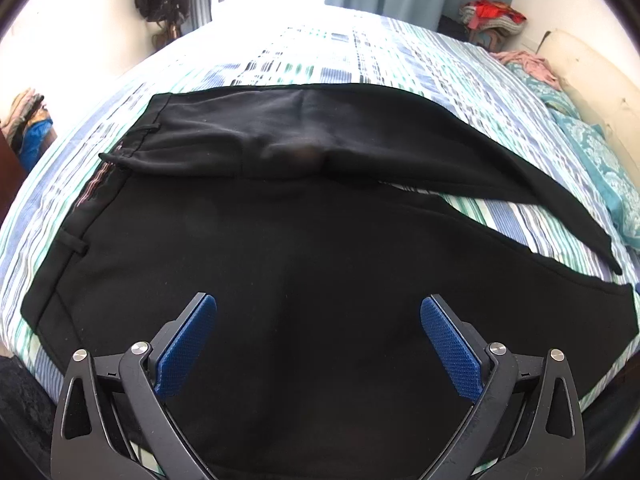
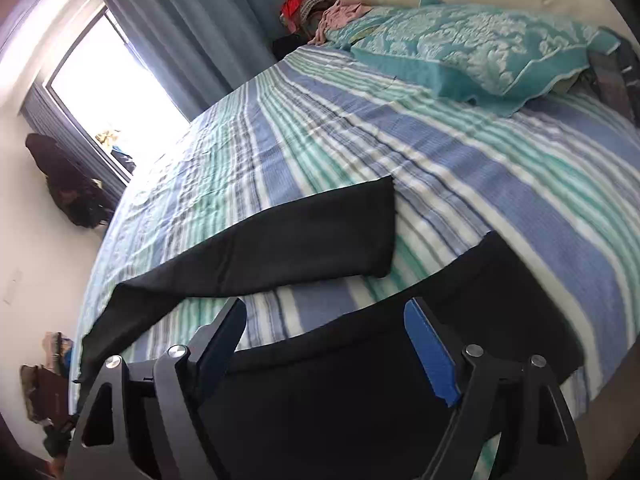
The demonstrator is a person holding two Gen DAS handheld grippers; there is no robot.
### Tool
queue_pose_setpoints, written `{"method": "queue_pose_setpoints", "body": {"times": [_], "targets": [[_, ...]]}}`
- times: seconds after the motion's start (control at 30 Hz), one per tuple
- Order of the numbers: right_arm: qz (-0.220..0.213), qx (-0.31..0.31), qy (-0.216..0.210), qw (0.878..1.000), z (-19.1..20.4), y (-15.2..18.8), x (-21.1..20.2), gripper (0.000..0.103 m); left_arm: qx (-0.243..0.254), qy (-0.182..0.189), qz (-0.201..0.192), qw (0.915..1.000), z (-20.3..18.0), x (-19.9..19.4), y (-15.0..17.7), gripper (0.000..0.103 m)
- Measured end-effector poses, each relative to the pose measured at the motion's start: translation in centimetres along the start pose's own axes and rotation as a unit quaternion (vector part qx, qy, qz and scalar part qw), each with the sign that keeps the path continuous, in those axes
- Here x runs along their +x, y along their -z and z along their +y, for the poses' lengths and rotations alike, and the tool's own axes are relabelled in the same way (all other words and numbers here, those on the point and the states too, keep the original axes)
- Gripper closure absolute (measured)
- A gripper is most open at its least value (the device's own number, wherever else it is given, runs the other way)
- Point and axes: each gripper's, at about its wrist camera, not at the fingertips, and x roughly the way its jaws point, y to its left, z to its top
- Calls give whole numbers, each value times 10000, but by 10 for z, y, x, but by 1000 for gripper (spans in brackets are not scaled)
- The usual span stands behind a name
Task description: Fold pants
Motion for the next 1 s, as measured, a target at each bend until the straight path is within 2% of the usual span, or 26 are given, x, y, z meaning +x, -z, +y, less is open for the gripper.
{"method": "queue_pose_setpoints", "body": {"times": [0.03, 0.1, 0.17, 0.23, 0.3, 0.33, 0.37, 0.47, 0.6, 0.7, 0.87, 1.0], "targets": [[150, 287, -296, 9990, 3, 1, 15, 17, 5, 23, -1, 10000, 0, -4, 2, 1], [331, 854, -542, 9943, 1, 1, 50, 17, -20, 85, 25, 10000, 0, -11, 4, 1], [337, 1323, -103, 9906, -8, -5, 79, 18, -60, 110, 26, 9999, 0, -17, 4, 1], [118, 1856, 177, 9824, -22, -9, 93, 19, -80, 84, -24, 9999, 3, -24, 4, 1], [-204, 2246, 357, 9736, -30, -13, 92, 27, -79, 43, -65, 9999, 5, -29, 7, 1], [-214, 2339, 514, 9707, -31, -15, 92, 53, -67, 15, -61, 10000, 5, -29, 8, 1], [-196, 2414, 614, 9683, -35, -17, 93, 96, -37, -16, -34, 10000, 5, -28, 9, 1], [-233, 2463, 407, 9681, -40, -22, 90, 98, 118, -132, 155, 9997, 0, -19, 11, 1], [-430, 1480, 57, 9880, -11, -38, 52, 98, 277, -124, 273, 9992, -13, -11, 10, 1], [-531, 793, -182, 9953, 17, -43, 22, 98, 419, -32, 328, 9986, -28, -4, 3, 1], [-792, 252, -406, 9957, 46, -42, -16, 98, 421, 274, 341, 9982, -49, 4, -29, 1], [-913, 244, -594, 9937, 52, -36, -33, 98, 344, 318, 269, 9985, -54, 10, -63, 1]]}}
